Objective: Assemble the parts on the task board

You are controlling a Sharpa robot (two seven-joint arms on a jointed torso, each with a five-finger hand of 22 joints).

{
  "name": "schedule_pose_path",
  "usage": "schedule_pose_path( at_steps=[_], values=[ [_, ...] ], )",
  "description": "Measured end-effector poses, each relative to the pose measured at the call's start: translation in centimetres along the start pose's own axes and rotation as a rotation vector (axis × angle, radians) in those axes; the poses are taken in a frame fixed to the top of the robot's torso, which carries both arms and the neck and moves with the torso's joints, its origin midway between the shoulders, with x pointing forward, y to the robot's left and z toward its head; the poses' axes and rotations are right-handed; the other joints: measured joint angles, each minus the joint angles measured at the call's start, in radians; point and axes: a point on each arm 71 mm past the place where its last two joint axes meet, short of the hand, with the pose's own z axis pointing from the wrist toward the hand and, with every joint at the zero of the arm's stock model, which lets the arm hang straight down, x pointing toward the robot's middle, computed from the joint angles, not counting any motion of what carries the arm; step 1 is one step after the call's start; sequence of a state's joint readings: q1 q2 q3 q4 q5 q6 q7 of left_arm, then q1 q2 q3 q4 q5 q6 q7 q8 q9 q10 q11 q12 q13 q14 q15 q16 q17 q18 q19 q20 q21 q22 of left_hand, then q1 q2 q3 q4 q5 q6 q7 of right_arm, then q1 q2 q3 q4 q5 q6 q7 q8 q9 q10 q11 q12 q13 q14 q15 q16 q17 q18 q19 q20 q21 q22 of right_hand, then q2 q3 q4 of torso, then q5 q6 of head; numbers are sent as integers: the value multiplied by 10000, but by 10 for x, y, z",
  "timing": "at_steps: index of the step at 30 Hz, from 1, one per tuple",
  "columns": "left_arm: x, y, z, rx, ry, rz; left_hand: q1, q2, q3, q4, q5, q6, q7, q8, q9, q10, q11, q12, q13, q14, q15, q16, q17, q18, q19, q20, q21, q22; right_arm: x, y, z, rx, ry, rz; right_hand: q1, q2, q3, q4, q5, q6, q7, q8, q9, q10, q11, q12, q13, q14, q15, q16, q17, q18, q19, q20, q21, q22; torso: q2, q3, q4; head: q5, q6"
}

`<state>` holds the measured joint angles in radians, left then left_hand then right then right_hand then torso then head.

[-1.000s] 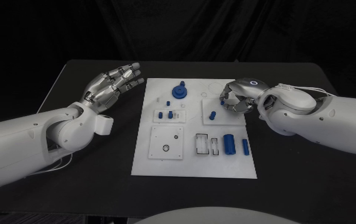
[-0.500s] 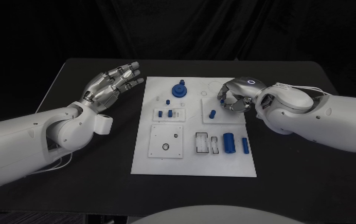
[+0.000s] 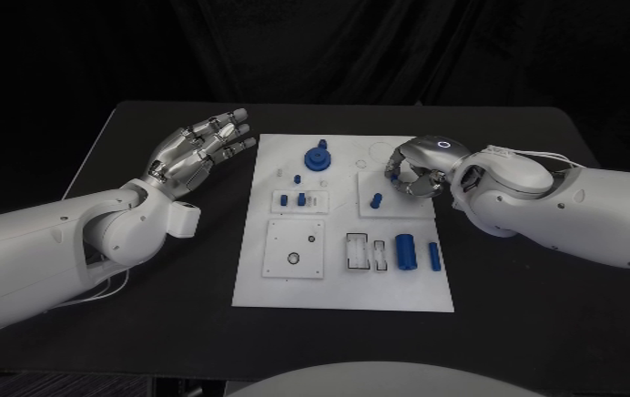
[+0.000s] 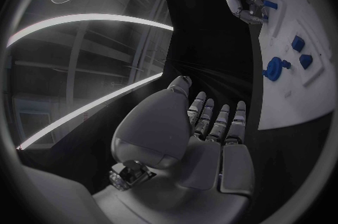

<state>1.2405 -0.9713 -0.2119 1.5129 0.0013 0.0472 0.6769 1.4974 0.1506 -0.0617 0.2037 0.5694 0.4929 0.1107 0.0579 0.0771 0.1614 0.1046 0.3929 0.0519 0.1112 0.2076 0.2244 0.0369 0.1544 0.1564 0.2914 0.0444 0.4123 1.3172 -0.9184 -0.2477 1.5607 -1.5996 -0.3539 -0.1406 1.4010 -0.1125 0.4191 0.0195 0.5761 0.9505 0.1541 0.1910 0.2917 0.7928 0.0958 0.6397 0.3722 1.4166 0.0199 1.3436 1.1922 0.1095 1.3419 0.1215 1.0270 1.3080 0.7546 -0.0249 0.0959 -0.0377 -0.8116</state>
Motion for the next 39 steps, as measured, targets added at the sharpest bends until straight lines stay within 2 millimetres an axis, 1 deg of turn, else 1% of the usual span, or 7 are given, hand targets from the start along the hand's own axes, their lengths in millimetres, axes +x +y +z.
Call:
schedule_pose_path(
  at_steps=[1,3,9,16,20,32,39],
  values=[
    [0,0,0,0,8,-7,0,0,4,-29,0,0,0,0,0,0,0,0,0,0,0,0,0,-1,23,23,0,0,0,0,0,-6,1,6,34,-20,161,-132,-281,0,0,47,36,28,20,-1,-32,15,-15,31,32,1,20,-20,76,0,0,0,0,-7,-2],
    [0,0,0,-1,17,-15,39,39,29,-54,48,55,55,0,0,-38,-37,0,0,0,0,0,0,-1,36,35,0,0,0,0,0,-8,5,14,29,-22,465,-246,-476,108,1,164,146,86,-21,-18,-80,15,-15,46,51,0,20,-20,156,0,-1,0,1,-22,-13],
    [0,1,0,-7,30,-33,39,39,56,-81,88,128,127,0,0,-39,-39,0,1,0,-1,0,-1,-1,73,-2,0,-6,0,0,-1,6,12,38,-36,-88,626,-344,-502,108,1,231,255,130,-12,12,-93,14,-15,46,58,0,20,-20,189,-1,-8,-6,6,-48,-32],
    [0,1,-1,-12,19,-35,39,39,84,-108,143,163,163,0,0,-75,-3,1,1,35,35,39,-2,-1,73,-2,0,-13,0,-1,-5,19,-35,90,-118,-169,704,-368,-628,106,0,301,338,135,-17,49,-97,31,-32,46,47,1,19,-20,253,-2,-9,-6,0,30,-54],
    [0,1,-1,-14,21,-39,39,39,84,-108,183,313,200,26,11,-75,-3,22,1,36,35,39,-2,-1,108,33,0,-12,-3,0,-8,-8,-124,113,-133,-177,766,-374,-783,107,0,427,452,203,-84,83,-82,71,-72,128,112,1,65,-65,423,-3,-3,-4,-2,57,-69],
    [0,1,0,-15,43,-55,39,39,112,-136,183,326,214,39,16,-76,-4,50,2,35,34,38,2,0,108,33,0,-12,-44,10,-8,-300,-873,-77,-341,-178,807,-360,-1052,143,-36,567,626,274,-85,155,-109,136,-137,204,207,0,152,-102,678,-4,12,9,1,59,-143],
    [0,1,0,-15,40,-52,39,39,112,-136,183,326,214,39,15,-76,-4,50,2,35,34,38,5,-1,108,33,-1,-20,-54,25,-9,-662,-1042,-44,-393,-127,806,-360,-1157,142,-36,626,687,328,-140,155,-121,193,-151,242,279,0,198,-126,759,-4,17,2,-1,131,-181]
  ],
)
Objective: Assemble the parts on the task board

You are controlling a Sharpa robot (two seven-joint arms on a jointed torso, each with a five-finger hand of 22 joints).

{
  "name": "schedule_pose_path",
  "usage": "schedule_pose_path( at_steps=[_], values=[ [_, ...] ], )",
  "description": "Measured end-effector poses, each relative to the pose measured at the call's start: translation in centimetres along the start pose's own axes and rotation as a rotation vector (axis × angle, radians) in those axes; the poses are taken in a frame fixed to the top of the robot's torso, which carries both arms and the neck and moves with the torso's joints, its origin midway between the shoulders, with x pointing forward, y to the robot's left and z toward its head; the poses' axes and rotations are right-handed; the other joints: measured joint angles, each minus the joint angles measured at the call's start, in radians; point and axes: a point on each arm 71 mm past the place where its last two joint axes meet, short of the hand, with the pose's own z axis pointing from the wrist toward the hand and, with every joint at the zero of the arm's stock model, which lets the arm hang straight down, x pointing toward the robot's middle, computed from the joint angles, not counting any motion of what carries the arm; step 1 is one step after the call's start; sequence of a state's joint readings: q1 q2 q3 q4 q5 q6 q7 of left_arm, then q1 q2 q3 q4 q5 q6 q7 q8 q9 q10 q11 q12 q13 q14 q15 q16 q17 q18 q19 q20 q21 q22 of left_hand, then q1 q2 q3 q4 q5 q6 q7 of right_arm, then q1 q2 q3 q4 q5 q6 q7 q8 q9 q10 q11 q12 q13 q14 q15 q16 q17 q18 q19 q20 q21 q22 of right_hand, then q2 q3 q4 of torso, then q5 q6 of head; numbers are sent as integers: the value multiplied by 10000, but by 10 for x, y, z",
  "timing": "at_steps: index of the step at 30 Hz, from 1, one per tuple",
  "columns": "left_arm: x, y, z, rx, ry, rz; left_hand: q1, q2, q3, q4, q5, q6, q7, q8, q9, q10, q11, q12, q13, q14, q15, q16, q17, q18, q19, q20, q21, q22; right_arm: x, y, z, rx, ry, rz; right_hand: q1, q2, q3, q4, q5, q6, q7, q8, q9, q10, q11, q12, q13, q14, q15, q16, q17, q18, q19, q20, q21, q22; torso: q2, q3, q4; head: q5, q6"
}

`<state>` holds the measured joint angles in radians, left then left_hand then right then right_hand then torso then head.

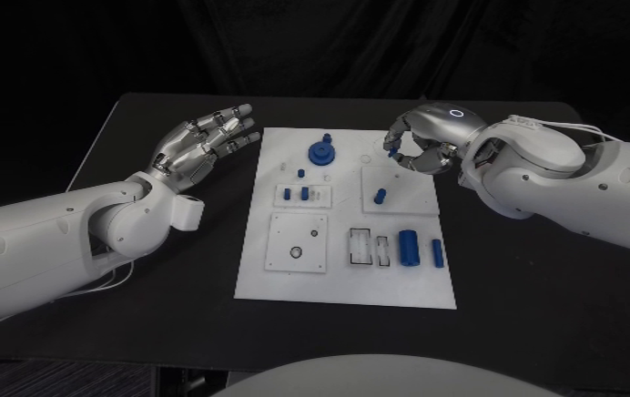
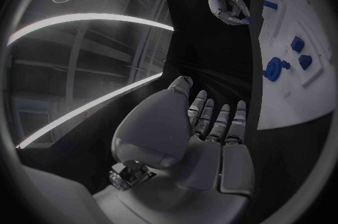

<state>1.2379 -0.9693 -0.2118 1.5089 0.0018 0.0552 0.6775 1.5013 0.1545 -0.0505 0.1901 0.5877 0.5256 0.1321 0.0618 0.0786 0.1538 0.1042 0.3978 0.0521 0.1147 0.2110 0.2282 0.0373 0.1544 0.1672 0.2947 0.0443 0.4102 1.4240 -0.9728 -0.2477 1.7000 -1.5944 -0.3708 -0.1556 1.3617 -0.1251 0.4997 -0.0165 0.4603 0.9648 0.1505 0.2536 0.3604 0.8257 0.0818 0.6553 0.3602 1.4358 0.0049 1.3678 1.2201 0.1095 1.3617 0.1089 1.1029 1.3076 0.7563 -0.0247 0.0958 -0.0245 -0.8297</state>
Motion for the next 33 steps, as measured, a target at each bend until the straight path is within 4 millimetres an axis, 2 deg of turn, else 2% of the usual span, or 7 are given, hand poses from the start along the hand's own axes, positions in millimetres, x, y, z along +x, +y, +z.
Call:
schedule_pose_path(
  at_steps=[8,16,22,27,33],
  values=[
    [0,2,0,-25,4,-18,0,0,0,0,0,0,0,0,0,-36,35,0,0,-35,35,0,-1,0,0,0,0,-37,3,39,8,-960,100,262,-40,-39,0,0,-80,-36,-36,31,43,52,19,41,-18,52,-22,37,66,0,72,0,83,0,-9,-12,-2,58,-86],
    [3,6,2,-80,88,-100,0,0,0,0,0,0,0,0,-1,-36,35,0,0,-35,35,0,-2,0,-1,0,0,-79,28,85,20,-2101,558,593,-39,-39,55,-56,-80,-72,-72,52,87,51,20,40,-37,122,-22,114,174,1,107,-35,171,-1,-26,-2,5,99,-284],
    [5,8,3,-90,147,-141,0,0,28,-28,0,41,42,0,-1,-36,35,59,1,-36,35,0,-3,-1,34,-35,0,-41,47,104,27,-2690,877,480,-39,-39,55,-56,-81,-72,-72,51,110,51,20,40,-48,122,-22,114,181,1,107,-35,172,-1,-56,2,-14,233,-412],
    [7,9,4,-90,192,-169,0,0,28,-28,-1,41,42,0,-1,-36,35,60,1,-36,35,0,-4,0,34,-34,0,-37,62,119,29,-3119,1154,373,-39,-39,55,-56,-80,-72,-72,51,124,50,21,40,-50,122,-22,153,180,1,107,-35,171,-1,-91,-7,-26,296,-430],
    [7,9,4,-104,197,-187,0,0,28,-27,-1,71,72,0,-2,-3,67,60,1,-36,34,39,6,0,34,-35,0,-34,73,130,30,-3422,1307,304,-39,-40,55,-56,-80,-72,-72,68,135,50,21,39,-61,122,-22,152,205,0,107,-34,202,-2,-149,-31,5,305,-430]
  ],
)
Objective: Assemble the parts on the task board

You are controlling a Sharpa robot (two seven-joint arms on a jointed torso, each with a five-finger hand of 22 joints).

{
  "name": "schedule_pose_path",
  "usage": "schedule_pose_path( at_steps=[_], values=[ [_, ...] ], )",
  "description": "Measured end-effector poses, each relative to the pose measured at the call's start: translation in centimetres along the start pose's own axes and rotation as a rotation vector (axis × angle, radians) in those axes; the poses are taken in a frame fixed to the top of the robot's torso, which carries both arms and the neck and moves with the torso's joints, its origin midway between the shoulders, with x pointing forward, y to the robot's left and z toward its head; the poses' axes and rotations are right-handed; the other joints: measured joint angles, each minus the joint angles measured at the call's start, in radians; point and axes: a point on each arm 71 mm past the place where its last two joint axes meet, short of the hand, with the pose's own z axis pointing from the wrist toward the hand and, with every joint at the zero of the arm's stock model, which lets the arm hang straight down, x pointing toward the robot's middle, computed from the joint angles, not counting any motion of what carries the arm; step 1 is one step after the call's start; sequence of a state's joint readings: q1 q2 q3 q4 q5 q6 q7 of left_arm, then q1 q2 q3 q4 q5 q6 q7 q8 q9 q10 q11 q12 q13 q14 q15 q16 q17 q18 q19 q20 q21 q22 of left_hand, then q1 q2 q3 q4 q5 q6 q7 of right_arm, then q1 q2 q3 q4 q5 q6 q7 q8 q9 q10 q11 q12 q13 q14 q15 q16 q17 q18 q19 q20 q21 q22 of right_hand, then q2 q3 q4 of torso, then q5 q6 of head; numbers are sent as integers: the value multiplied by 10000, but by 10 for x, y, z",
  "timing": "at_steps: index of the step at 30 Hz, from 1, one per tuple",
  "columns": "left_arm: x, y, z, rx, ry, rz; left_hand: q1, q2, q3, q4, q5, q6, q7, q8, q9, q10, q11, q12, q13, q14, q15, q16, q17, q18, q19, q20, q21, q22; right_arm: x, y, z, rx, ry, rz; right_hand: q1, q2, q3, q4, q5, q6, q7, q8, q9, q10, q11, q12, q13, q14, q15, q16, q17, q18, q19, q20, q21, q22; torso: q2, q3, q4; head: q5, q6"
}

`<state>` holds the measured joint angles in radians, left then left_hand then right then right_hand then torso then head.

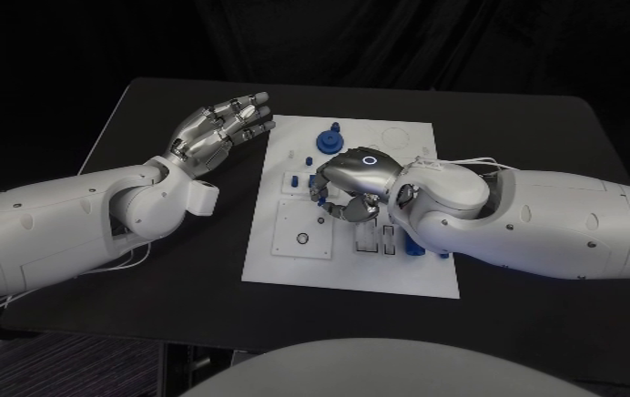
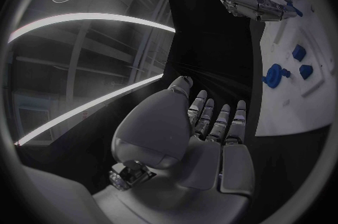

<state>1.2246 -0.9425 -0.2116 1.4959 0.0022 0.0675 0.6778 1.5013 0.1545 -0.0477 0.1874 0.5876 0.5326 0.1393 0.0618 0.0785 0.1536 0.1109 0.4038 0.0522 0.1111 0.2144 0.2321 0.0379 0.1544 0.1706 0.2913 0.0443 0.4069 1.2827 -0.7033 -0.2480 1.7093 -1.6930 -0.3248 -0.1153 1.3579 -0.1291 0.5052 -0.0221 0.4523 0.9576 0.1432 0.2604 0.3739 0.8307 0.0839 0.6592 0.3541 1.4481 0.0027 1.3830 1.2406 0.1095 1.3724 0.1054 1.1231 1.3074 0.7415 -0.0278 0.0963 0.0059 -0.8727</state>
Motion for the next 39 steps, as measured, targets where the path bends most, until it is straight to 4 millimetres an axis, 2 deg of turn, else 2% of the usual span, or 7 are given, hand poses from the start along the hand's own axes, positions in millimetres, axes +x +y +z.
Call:
schedule_pose_path(
  at_steps=[6,12,20,39],
  values=[
    [0,0,0,-2,5,-5,0,0,28,-27,0,34,34,36,0,1,0,66,0,0,0,45,7,0,0,0,0,0,4,4,4,-153,53,-70,0,0,0,0,0,0,0,20,-1,-1,0,0,0,0,0,0,-41,0,0,0,0,0,-14,-1,20,35,-1],
    [0,1,0,-8,25,-24,0,0,28,-27,42,36,36,40,0,27,27,65,0,37,37,108,10,0,0,0,0,17,7,5,4,-183,134,-92,0,0,0,0,0,0,0,20,9,-1,0,0,0,-1,0,0,-41,0,0,0,0,-1,14,21,-13,101,-1],
    [0,2,0,-27,16,-33,0,0,27,-27,42,36,36,40,0,27,27,132,0,37,36,108,9,1,37,38,0,16,11,5,3,-164,285,-91,0,0,0,0,-39,0,0,20,19,-1,1,0,-10,-1,0,0,-41,0,0,0,0,-1,37,27,-20,174,-1],
    [-2,4,-1,-72,-12,-46,39,39,27,-26,42,72,72,40,-1,6,45,132,0,36,36,108,17,0,58,16,40,14,14,5,0,-143,503,-75,1,0,-1,0,-39,0,0,19,32,-1,1,-1,-11,-1,0,-1,-55,-1,-1,0,-1,-1,19,20,-23,236,-1]
  ],
)
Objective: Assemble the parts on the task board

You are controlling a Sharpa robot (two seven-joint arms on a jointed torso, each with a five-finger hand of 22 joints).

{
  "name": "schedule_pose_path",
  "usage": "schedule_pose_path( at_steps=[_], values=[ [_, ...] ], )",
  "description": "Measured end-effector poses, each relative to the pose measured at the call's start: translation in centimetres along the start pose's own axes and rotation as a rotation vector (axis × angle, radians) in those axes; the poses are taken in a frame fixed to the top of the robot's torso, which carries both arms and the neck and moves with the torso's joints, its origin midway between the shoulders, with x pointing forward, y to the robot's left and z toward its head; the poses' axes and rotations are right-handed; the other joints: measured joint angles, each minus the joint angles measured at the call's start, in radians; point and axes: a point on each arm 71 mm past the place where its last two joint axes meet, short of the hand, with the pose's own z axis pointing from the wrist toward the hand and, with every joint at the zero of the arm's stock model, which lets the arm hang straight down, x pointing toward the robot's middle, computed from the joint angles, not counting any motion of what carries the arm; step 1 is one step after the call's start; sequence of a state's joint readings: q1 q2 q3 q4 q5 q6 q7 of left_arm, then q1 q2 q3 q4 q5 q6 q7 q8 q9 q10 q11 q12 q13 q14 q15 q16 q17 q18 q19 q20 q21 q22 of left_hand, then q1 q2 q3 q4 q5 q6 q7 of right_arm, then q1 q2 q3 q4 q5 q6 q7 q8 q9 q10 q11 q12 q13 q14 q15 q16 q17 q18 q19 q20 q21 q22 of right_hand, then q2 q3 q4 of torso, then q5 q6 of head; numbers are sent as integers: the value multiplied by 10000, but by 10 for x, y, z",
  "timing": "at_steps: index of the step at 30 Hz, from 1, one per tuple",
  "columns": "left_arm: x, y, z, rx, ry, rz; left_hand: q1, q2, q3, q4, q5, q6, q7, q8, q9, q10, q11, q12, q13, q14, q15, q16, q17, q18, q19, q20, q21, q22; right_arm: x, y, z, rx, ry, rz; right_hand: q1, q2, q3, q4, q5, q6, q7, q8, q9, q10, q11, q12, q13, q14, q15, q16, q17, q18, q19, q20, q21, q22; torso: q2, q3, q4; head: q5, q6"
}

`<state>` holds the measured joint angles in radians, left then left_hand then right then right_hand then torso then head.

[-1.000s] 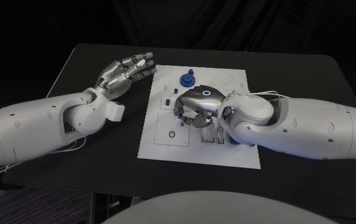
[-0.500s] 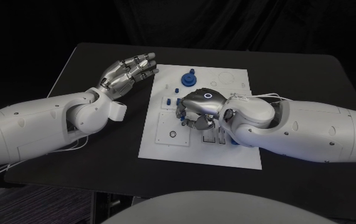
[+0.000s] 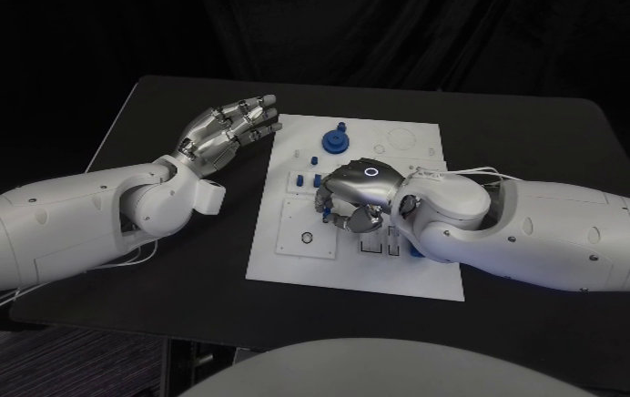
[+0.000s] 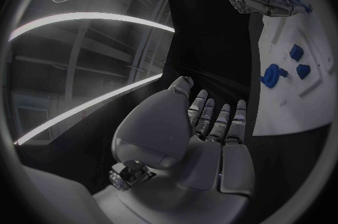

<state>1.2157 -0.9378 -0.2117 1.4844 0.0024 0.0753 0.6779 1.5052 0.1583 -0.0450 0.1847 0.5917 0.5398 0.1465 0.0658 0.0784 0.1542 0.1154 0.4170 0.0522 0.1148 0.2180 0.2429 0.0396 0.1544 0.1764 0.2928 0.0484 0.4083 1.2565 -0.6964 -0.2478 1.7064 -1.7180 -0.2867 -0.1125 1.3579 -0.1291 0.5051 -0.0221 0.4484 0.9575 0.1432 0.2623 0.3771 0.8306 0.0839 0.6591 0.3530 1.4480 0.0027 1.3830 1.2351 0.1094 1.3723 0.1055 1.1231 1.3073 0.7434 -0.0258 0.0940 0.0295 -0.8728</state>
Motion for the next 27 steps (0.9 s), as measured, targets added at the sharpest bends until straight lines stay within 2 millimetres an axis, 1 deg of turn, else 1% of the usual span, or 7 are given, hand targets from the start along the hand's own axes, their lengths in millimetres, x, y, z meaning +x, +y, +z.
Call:
schedule_pose_path(
  at_steps=[17,27],
  values=[
    [-1,4,0,-55,14,-44,0,0,0,0,0,0,0,0,0,-17,16,0,0,0,0,0,-2,0,16,-16,0,17,3,1,-2,-3,212,31,-42,42,0,0,-39,0,0,-1,15,0,0,0,0,0,0,-1,1,1,0,0,0,0,-10,2,5,-35,0],
    [-2,5,0,-71,27,-64,0,0,28,-28,0,0,0,0,-1,-17,16,0,0,0,-1,0,-4,0,15,-16,0,10,7,2,-3,-8,295,106,-42,42,0,0,-39,-1,0,41,32,0,0,0,-7,0,0,-2,-20,2,0,0,0,8,-12,5,2,-4,0]
  ],
)
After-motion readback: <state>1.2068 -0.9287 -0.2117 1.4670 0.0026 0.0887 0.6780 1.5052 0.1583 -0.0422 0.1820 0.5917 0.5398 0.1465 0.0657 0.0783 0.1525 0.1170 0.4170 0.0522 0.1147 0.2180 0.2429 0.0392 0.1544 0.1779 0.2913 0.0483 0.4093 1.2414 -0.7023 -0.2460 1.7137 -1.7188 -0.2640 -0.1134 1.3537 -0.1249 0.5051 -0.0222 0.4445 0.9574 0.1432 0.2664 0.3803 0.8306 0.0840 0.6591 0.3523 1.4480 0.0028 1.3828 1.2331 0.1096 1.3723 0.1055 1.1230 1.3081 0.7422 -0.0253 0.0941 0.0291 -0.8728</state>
